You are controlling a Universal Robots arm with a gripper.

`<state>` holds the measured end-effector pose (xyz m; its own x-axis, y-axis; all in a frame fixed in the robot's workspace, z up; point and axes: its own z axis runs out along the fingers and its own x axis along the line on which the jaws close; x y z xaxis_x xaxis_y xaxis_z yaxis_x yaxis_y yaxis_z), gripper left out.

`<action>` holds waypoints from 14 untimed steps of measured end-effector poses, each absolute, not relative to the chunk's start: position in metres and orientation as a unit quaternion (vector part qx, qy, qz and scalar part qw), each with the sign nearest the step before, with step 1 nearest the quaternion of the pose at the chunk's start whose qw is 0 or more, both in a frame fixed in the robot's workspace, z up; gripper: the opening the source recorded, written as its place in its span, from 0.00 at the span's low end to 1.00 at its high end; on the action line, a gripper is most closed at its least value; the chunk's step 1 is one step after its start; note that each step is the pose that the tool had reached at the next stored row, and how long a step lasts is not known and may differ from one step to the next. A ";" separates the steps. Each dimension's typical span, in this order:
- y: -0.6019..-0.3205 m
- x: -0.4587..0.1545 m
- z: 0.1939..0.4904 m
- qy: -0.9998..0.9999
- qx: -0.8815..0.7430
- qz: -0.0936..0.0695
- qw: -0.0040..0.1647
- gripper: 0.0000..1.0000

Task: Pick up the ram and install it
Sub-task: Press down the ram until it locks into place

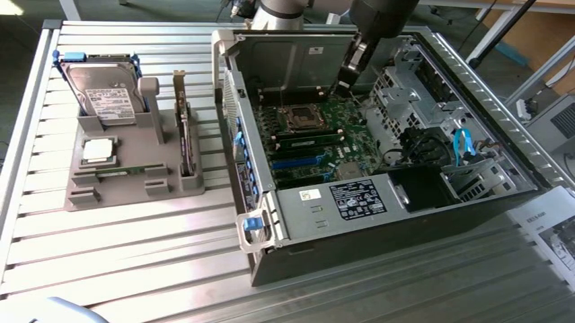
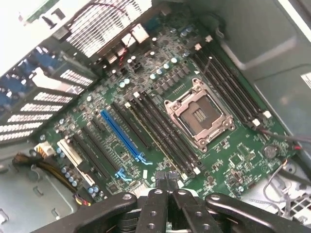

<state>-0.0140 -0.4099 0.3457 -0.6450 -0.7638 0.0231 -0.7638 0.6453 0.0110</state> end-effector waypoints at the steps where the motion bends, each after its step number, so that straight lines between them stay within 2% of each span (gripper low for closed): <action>1: -0.410 -0.014 0.346 -0.910 0.414 0.000 0.013 0.10; 14: -0.410 -0.014 0.345 -0.947 0.321 -0.002 0.013 0.10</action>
<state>-0.0140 -0.4099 0.3452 -0.7942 -0.6073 0.0231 -0.6072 0.7945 0.0110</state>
